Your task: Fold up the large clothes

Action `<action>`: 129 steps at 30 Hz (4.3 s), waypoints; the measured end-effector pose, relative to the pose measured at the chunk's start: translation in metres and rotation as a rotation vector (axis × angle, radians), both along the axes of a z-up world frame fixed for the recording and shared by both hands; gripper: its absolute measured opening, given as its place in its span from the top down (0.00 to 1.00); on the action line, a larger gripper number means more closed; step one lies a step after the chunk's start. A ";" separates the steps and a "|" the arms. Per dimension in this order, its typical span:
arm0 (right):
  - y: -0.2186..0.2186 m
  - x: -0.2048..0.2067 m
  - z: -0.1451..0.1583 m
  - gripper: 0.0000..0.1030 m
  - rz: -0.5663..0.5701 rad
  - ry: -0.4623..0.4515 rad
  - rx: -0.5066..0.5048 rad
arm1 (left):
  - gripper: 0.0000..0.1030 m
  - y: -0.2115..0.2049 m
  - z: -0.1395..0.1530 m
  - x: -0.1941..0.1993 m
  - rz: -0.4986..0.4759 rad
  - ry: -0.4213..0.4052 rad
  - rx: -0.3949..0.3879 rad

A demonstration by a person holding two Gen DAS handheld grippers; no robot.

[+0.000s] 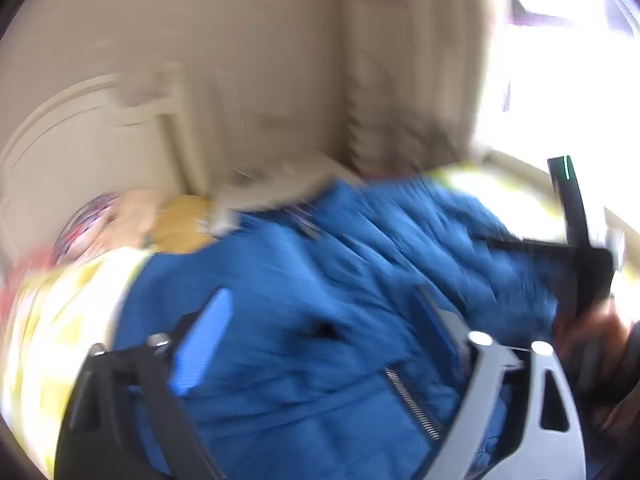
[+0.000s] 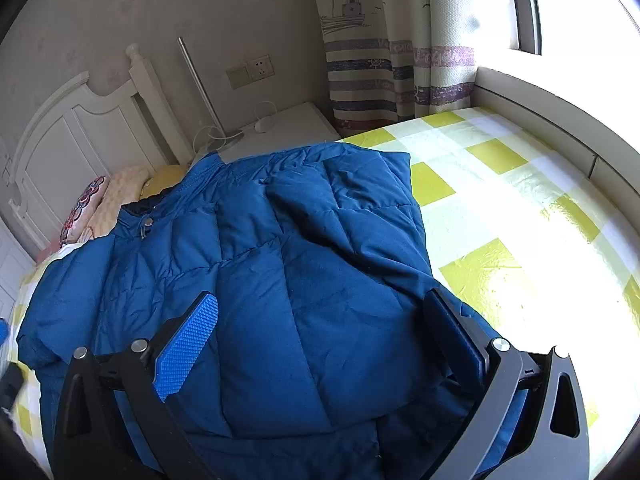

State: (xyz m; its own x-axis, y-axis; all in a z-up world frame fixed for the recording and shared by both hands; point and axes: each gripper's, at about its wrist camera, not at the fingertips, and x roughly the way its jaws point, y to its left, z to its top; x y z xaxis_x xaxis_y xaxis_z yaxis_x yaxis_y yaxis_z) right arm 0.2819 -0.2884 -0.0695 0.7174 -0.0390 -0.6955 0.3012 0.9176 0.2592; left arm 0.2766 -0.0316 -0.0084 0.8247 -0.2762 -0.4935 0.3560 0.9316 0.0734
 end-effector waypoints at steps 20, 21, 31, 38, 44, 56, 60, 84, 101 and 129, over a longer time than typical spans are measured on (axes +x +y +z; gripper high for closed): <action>0.027 0.002 0.002 0.05 0.033 0.026 -0.131 | 0.20 0.122 -0.092 0.052 0.504 0.312 0.021; 0.033 -0.001 0.006 0.05 0.044 0.003 -0.154 | 0.19 0.120 -0.093 0.051 0.509 0.305 0.032; 0.228 -0.020 0.030 0.06 0.714 -0.130 -0.667 | 0.06 0.131 -0.097 0.053 0.534 0.333 0.014; 0.300 0.009 0.008 0.10 0.839 -0.108 -0.913 | 0.05 0.139 -0.100 0.056 0.530 0.348 -0.018; 0.298 0.016 0.024 0.60 0.857 -0.165 -0.765 | 0.04 0.142 -0.102 0.055 0.526 0.354 -0.037; 0.012 0.038 0.007 0.66 0.186 -0.011 0.287 | 0.04 0.148 -0.104 0.055 0.522 0.364 -0.061; -0.008 0.039 -0.025 0.59 0.182 -0.030 0.477 | 0.03 0.149 -0.104 0.055 0.525 0.363 -0.058; -0.002 -0.019 0.012 0.70 0.195 -0.156 0.300 | 0.02 0.151 -0.103 0.054 0.527 0.361 -0.061; 0.096 0.011 0.046 0.57 0.345 -0.068 -0.209 | 0.02 0.150 -0.100 0.051 0.527 0.352 -0.058; 0.104 0.028 -0.003 0.45 0.372 0.025 -0.347 | 0.03 0.043 -0.040 0.104 0.306 0.256 0.016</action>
State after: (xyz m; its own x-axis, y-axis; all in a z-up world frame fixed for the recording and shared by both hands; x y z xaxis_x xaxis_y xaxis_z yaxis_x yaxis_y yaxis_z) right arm 0.3103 -0.1847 -0.0721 0.7102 -0.0159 -0.7038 -0.0601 0.9947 -0.0830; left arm 0.3809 0.0115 -0.0486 0.7176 -0.0275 -0.6960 0.0712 0.9969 0.0340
